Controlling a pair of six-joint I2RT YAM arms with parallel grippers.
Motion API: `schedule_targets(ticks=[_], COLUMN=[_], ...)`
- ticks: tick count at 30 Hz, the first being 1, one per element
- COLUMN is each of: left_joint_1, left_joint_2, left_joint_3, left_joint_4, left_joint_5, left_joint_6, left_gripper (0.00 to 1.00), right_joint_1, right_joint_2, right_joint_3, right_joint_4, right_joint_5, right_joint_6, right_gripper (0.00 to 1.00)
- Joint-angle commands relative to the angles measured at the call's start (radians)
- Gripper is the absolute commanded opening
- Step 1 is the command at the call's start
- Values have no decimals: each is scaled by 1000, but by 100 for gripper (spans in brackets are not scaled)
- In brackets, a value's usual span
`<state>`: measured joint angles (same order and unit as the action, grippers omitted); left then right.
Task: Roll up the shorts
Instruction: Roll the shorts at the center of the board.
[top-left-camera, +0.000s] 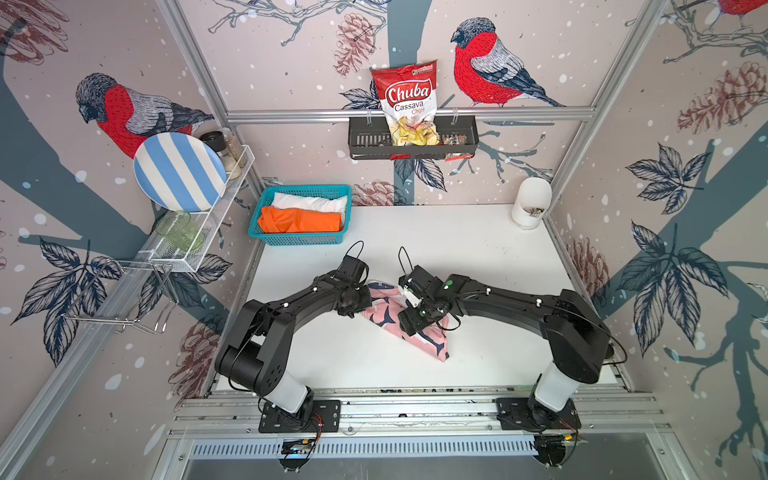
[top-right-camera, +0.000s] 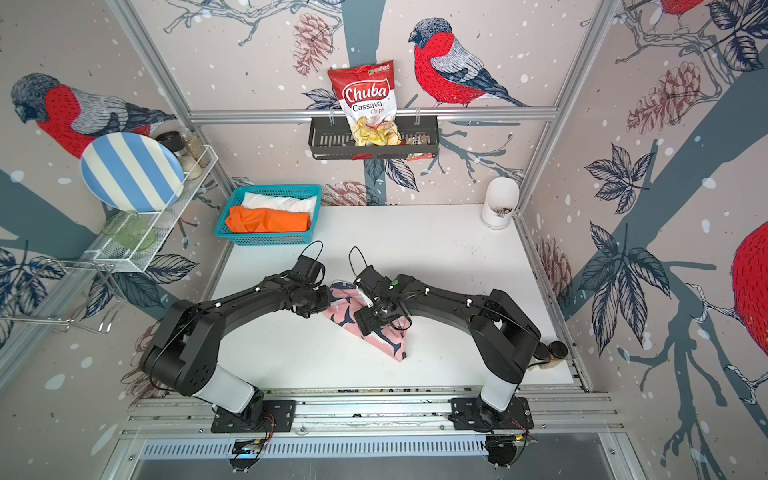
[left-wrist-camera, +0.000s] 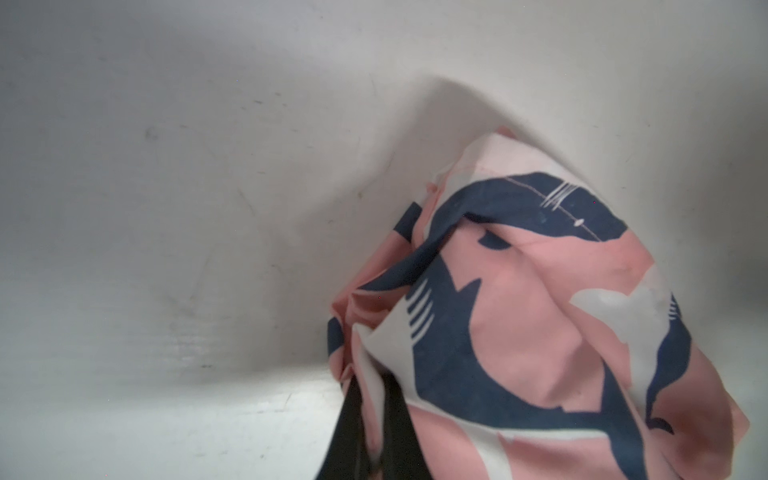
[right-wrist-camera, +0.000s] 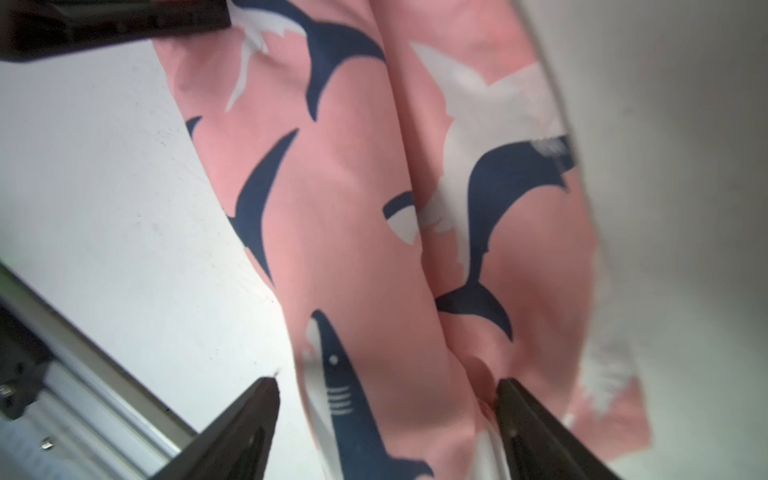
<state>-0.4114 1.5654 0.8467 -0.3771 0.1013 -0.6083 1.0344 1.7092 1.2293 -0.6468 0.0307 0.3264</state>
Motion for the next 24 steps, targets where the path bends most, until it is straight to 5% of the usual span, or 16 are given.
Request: schedule_targets(ticks=[1, 9, 18, 24], left_joint_1=[5, 6, 8, 8], left_joint_2=[1, 8, 22, 19], left_joint_3=[5, 13, 35, 41], left_joint_4=[7, 0, -19, -29], left_joint_5=[-20, -5, 7, 2], left_joint_6=[18, 28, 45, 51], left_gripper=[5, 5, 5, 9], right_joint_1=[96, 276, 274, 256], right_joint_2=[-11, 124, 226, 207], right_joint_3=[67, 121, 14, -16], right_joint_4=[-159, -114, 55, 65], right_joint_5=[391, 610, 570, 468], right_joint_6=[45, -93, -237, -227], right_gripper=[93, 98, 89, 41])
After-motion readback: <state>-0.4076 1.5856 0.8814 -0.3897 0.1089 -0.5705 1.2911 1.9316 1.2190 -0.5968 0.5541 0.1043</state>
